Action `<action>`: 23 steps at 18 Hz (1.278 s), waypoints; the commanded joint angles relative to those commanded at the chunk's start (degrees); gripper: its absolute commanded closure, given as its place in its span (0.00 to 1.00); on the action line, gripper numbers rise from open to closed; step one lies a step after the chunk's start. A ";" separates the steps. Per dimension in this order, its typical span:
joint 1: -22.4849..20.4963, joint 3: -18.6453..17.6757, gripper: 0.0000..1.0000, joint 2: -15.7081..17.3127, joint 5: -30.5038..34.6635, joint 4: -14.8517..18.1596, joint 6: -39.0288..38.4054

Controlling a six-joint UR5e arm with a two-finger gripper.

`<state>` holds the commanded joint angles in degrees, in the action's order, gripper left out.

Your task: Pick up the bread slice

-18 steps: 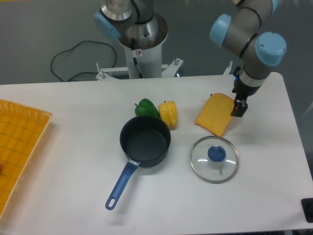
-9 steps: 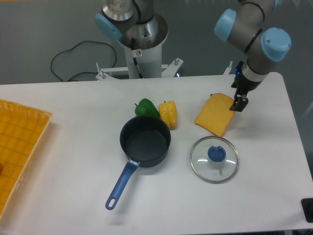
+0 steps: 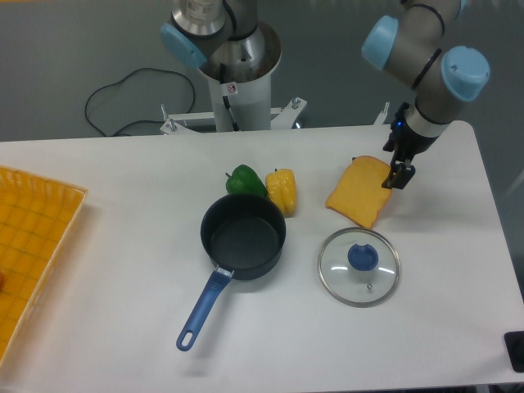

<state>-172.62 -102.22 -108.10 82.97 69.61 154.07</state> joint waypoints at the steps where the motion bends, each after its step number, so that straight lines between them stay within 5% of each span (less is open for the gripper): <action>1: 0.00 0.00 0.00 -0.26 0.00 -0.09 0.00; 12: 0.79 0.70 0.00 -1.58 -3.25 -0.26 -0.79; 18: 0.79 1.67 0.36 -1.67 -2.90 -0.26 -1.14; 23: 0.79 1.67 0.43 -1.67 -2.81 -0.26 -1.40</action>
<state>-171.83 -100.55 -109.78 80.16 69.35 152.67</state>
